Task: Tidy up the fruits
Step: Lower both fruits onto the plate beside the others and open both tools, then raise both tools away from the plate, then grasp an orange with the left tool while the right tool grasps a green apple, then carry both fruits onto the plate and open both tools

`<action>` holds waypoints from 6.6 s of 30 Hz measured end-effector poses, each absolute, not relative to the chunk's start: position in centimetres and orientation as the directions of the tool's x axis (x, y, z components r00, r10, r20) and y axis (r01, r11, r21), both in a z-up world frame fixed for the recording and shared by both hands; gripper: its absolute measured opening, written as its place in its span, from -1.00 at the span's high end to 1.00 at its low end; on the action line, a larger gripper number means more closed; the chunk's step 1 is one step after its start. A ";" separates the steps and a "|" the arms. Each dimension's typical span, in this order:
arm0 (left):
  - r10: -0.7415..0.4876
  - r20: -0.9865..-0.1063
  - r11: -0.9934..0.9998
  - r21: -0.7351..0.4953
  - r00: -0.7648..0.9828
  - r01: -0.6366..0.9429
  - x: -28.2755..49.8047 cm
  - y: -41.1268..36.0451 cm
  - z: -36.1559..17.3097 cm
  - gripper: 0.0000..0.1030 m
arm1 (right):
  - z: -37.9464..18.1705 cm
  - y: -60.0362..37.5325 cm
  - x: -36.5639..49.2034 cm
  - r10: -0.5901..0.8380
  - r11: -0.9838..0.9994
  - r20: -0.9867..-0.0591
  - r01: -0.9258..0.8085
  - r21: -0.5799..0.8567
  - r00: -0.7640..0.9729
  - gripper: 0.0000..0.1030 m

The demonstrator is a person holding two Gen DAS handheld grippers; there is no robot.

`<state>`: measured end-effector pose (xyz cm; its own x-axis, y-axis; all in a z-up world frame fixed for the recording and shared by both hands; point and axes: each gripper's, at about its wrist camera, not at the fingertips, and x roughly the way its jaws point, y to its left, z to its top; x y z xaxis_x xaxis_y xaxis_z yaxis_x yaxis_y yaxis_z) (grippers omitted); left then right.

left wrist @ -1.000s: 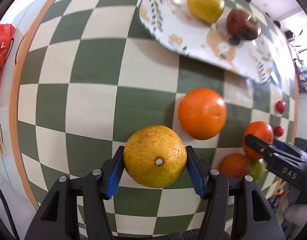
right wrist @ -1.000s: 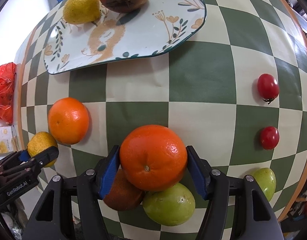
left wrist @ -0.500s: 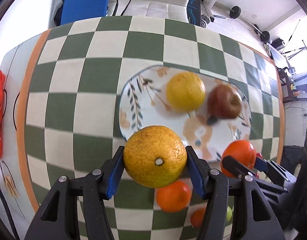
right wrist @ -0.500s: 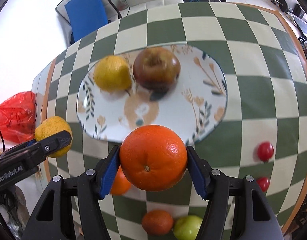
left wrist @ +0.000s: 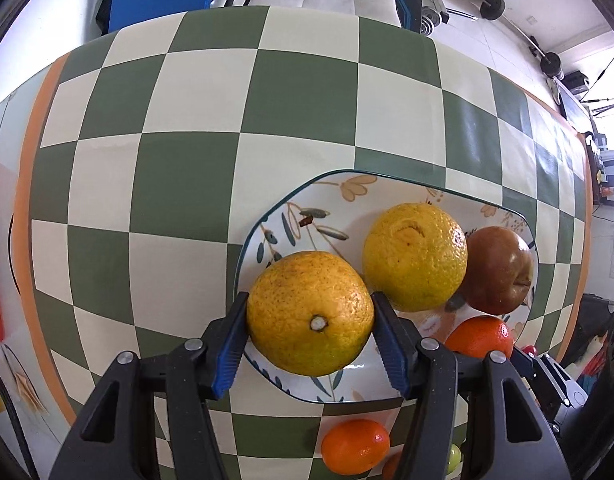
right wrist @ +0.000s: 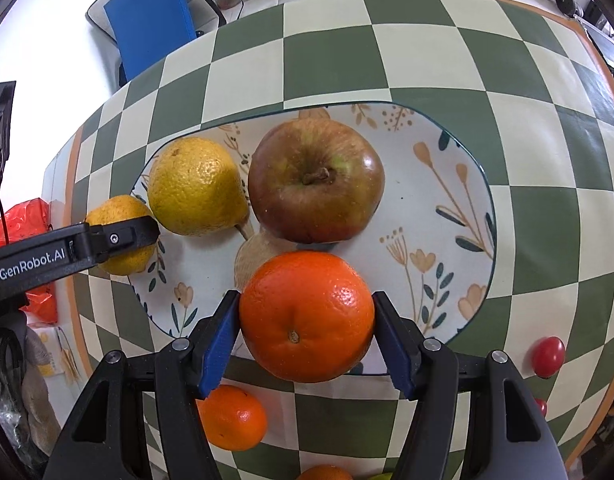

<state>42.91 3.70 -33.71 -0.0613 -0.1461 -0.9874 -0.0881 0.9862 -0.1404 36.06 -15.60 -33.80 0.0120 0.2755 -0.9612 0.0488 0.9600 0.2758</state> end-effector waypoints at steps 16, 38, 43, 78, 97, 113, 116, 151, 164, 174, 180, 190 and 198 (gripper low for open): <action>-0.083 -0.996 0.993 -0.082 -0.011 -0.084 41.7 4.2 -31.4 -0.65 | -32.2 -15.8 35.7 0.178 0.983 -0.984 0.034 0.178 0.022 -0.88; -0.018 -0.957 0.997 -0.039 0.289 -0.066 30.7 3.6 -19.5 -0.65 | -21.2 -17.7 28.4 0.084 0.996 -0.964 0.013 0.090 0.254 -0.89; -0.005 -0.939 0.999 -0.016 0.344 -0.030 27.9 2.7 -17.1 -0.65 | -18.5 -17.6 25.8 0.097 0.995 -0.950 0.007 0.104 0.297 -0.89; -0.025 -0.993 0.998 -0.030 0.113 -0.051 25.3 1.2 -24.2 -0.99 | -27.6 -23.3 18.9 0.288 0.922 -0.956 0.256 0.291 0.051 -0.88; -0.022 -0.988 1.000 -0.024 -0.152 0.008 28.6 -3.6 -35.5 -0.99 | -37.0 -24.6 15.2 0.408 0.853 -0.911 0.378 0.360 -0.054 -0.27; -0.033 -0.992 0.997 -0.042 -0.118 0.072 22.6 -4.4 -35.6 -0.17 | -36.7 -24.6 15.6 0.333 0.908 -0.938 0.299 0.292 -0.093 -0.29; -0.049 -0.989 0.997 -0.057 -0.137 0.057 20.8 -4.0 -35.9 -0.17 | -36.7 -24.1 16.1 0.330 0.912 -0.939 0.291 0.289 -0.099 -0.29; -0.050 -0.987 0.998 -0.057 -0.149 0.038 21.5 -3.8 -36.8 -0.18 | -38.5 -24.1 15.4 0.378 0.896 -0.910 0.317 0.312 -0.171 -0.31; -0.049 -0.994 0.997 -0.054 -0.100 0.049 21.6 -3.7 -35.1 -0.17 | -36.5 -24.2 15.7 0.333 0.920 -0.941 0.238 0.310 -0.062 -0.27; -0.189 -0.980 0.982 -0.189 0.070 -0.007 27.6 -3.6 -26.9 -0.17 | -32.6 -24.4 19.4 0.364 0.911 -0.929 0.185 0.370 0.063 -0.27; -0.144 -0.983 0.989 -0.147 0.115 -0.015 33.9 -3.3 -25.9 -0.17 | -30.4 -24.8 26.2 0.388 0.893 -0.908 0.181 0.413 0.156 -0.27; -0.069 -0.997 0.998 -0.070 0.031 -0.006 38.1 -3.6 -30.5 -0.17 | -32.2 -23.5 36.3 0.348 0.920 -0.930 0.148 0.363 0.114 -0.28; -0.063 -0.998 0.998 -0.064 0.022 -0.030 38.7 -3.7 -31.4 -0.18 | -33.9 -22.8 37.6 0.316 0.936 -0.945 0.134 0.325 0.086 -0.37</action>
